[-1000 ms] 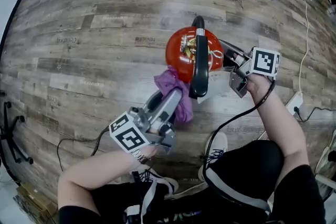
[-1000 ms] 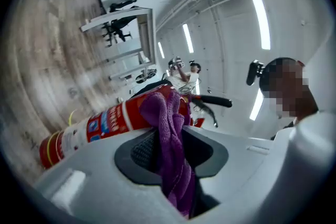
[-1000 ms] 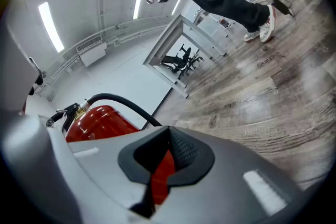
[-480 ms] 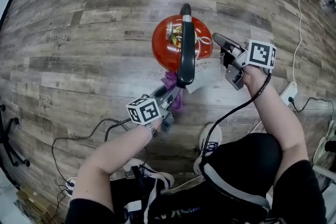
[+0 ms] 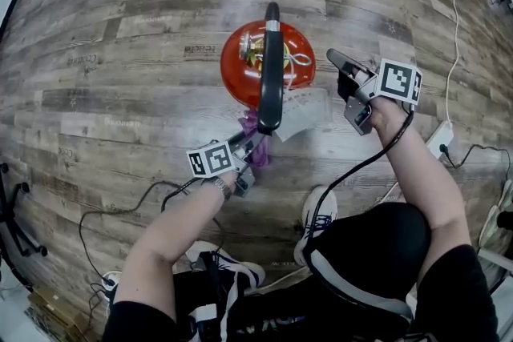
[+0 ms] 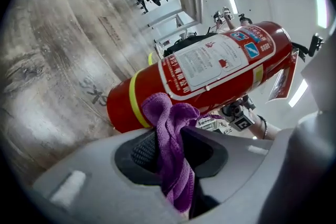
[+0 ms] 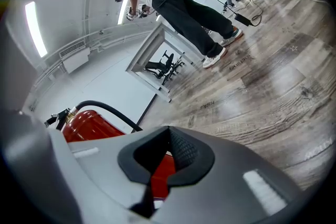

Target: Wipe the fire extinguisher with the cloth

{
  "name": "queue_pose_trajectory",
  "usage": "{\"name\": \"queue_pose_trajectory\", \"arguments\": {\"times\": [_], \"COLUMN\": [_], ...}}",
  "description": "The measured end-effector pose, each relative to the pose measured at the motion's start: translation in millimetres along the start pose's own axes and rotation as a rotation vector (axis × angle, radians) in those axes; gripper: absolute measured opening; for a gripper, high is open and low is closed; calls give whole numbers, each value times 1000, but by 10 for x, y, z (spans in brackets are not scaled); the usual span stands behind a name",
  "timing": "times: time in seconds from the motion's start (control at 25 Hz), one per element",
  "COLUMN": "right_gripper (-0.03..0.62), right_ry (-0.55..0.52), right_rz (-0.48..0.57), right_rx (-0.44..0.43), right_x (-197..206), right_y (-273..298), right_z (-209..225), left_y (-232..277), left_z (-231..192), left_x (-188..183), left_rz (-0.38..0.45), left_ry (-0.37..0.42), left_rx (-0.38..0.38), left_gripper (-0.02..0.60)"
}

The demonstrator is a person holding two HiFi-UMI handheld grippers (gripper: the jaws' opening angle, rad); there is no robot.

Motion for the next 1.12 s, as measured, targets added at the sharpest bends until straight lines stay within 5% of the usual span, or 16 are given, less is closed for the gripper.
{"name": "queue_pose_trajectory", "arguments": {"times": [0.24,0.48,0.6,0.72,0.92,1.12], "right_gripper": [5,5,6,43,91,112], "right_ry": [16,-96,-228,-315,-470,-625], "right_rz": [39,160,234,233,108,-20], "right_rx": [-21,-169,-286,-467,-707,-802], "right_x": [-89,-688,-1082,-1230,-1026,-749], "right_y": [-19,-210,-405,-495,-574,-571], "right_z": [22,-321,-787,-1474,-2602,-3278], "left_y": [-330,-837,-1053,-1169,-1144,-1074], "left_z": [783,1865,2313,2747,3393,3830], "left_x": [-476,-1549,-1923,-2129,-2296,-2471], "left_rz": [21,183,257,243,161,152], "left_ry": [-68,204,253,309,440,470], "left_rx": [199,440,544,617,691,792], "left_gripper": [104,104,104,104,106,107]}}
Point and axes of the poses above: the fingertips, and each gripper's own axes: y forward along the fingers, z to its right, x out of its underside, the point moved 8 cm from there along -y, backward along the fingers, and after that the axes turned 9 degrees about z, right-handed, at the moved point
